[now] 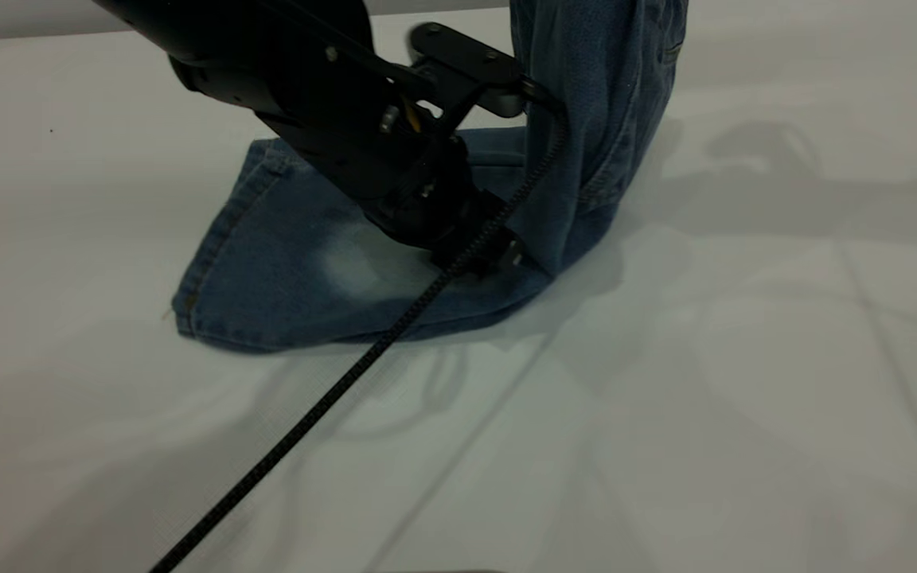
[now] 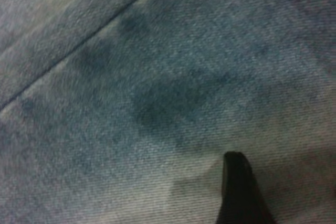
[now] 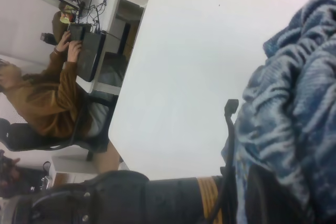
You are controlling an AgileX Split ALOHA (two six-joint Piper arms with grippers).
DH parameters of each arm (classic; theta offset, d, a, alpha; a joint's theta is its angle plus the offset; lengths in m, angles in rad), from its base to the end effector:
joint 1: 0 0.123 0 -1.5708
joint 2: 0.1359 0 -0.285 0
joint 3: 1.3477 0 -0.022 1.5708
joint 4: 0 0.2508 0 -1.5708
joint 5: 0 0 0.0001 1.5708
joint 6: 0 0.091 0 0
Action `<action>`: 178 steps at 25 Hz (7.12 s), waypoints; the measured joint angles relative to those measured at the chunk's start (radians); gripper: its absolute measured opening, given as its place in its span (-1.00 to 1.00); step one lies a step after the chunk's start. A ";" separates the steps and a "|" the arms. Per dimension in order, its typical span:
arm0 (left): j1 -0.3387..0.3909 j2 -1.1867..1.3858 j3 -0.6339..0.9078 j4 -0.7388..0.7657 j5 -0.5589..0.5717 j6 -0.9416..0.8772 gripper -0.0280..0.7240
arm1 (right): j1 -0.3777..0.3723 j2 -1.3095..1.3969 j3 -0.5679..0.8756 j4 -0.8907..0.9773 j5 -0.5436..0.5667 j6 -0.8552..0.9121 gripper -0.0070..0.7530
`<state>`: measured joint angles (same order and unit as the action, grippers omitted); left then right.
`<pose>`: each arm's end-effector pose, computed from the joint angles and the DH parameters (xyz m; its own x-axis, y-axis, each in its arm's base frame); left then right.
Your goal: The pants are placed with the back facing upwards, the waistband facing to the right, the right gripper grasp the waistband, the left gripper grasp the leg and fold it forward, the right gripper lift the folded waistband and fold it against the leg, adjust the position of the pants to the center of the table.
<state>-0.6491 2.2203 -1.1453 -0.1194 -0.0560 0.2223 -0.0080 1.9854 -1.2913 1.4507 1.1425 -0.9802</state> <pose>0.3287 -0.2486 0.0541 -0.5744 0.5650 -0.5924 0.6639 0.7448 0.0667 0.3936 0.0791 0.2113 -0.9011 0.1373 -0.4112 -0.3256 0.4118 0.8511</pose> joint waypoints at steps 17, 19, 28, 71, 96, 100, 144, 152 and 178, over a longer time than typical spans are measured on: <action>0.291 -0.552 0.001 0.001 0.139 0.029 0.11 | 0.155 0.003 0.000 -0.066 -0.183 -0.019 -0.75; 0.306 -0.633 0.001 0.002 0.155 0.029 0.11 | 0.233 0.006 0.000 -0.061 -0.309 -0.027 -0.75; 0.309 -0.841 0.003 0.004 0.220 0.030 0.11 | 0.524 0.098 0.000 0.011 -0.689 -0.209 -0.75; 0.309 -0.837 0.009 -0.006 0.400 0.030 0.11 | 0.735 0.530 -0.768 -1.366 -0.186 1.612 0.42; 0.309 -0.837 0.009 -0.011 0.401 0.030 0.11 | 0.736 0.565 -0.779 -1.439 0.057 1.479 0.40; 0.309 -0.847 0.009 -0.011 0.406 0.030 0.11 | 0.736 0.537 -0.801 -1.443 0.067 1.426 0.31; 0.309 -1.795 0.605 0.080 1.228 -0.128 0.11 | 0.757 -1.302 0.689 -1.462 -0.015 1.133 0.23; 0.309 -1.892 0.652 0.045 1.182 -0.131 0.11 | 0.757 -1.509 0.815 -1.459 -0.038 1.106 0.23; 0.379 -1.897 0.652 0.043 1.170 -0.131 0.11 | 0.550 -1.713 0.818 -1.433 -0.027 1.094 0.23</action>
<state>-0.2698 0.3230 -0.4928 -0.0768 1.1142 0.0911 0.5416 0.2722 -0.4735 0.0177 1.1151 0.1142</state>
